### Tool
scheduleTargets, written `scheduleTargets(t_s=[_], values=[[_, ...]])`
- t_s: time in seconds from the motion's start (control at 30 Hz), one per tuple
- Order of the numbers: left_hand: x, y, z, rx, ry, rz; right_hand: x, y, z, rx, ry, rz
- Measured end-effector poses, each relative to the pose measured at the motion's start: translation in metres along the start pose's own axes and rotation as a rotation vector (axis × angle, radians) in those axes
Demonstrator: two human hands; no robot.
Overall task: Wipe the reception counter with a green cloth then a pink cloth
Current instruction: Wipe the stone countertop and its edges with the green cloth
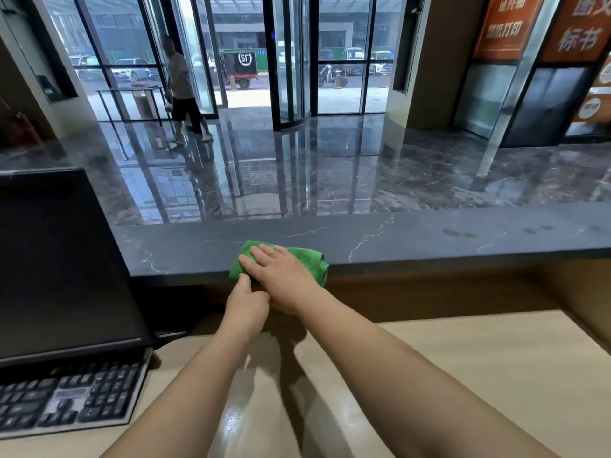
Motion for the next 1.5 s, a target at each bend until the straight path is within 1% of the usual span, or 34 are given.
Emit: scheduleTargets(t_s=[0.17,0.33,0.57,0.7,0.83,0.93,1.03,1.13,1.23,1.33,1.4,1.5], values=[[0.010,-0.010,-0.006,-0.004,-0.061,0.071,0.000,-0.010,-0.005,-0.041,0.052,0.042],[0.048,-0.021,-0.013,-0.016,-0.104,0.137,-0.001,-0.040,-0.028,-0.065,0.063,0.091],[0.147,-0.043,-0.038,-0.065,-0.148,0.158,0.008,-0.122,-0.084,-0.091,0.051,0.123],[0.211,-0.063,-0.053,-0.096,-0.121,0.183,0.010,-0.176,-0.124,-0.092,0.079,0.138],[0.268,-0.079,-0.071,-0.029,-0.137,0.085,0.012,-0.228,-0.164,-0.071,0.104,0.144],[0.304,-0.094,-0.084,0.066,-0.111,0.030,0.011,-0.267,-0.189,0.006,0.109,0.127],[0.341,-0.114,-0.094,0.122,-0.042,0.118,0.009,-0.313,-0.218,0.129,0.135,0.164],[0.360,-0.119,-0.100,0.125,0.013,0.206,0.012,-0.360,-0.251,0.264,0.170,0.174],[0.355,-0.114,-0.099,0.126,-0.003,0.317,0.013,-0.410,-0.288,0.434,0.183,0.113],[0.338,-0.117,-0.095,0.186,-0.089,0.531,0.015,-0.438,-0.309,0.587,0.211,0.086],[0.323,-0.120,-0.088,0.212,-0.130,0.612,0.017,-0.436,-0.305,0.646,0.180,0.051],[0.305,-0.120,-0.074,0.213,-0.119,0.692,0.021,-0.416,-0.286,0.691,0.156,0.040]])
Point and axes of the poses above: each hand's wrist, its own z-axis towards the middle knuckle, its own x-axis out of the palm, y = z × x, the point moved 5 cm from there along z, towards the middle knuckle, and after that the axes turned 6 degrees about -z, right-handed, at the moved point
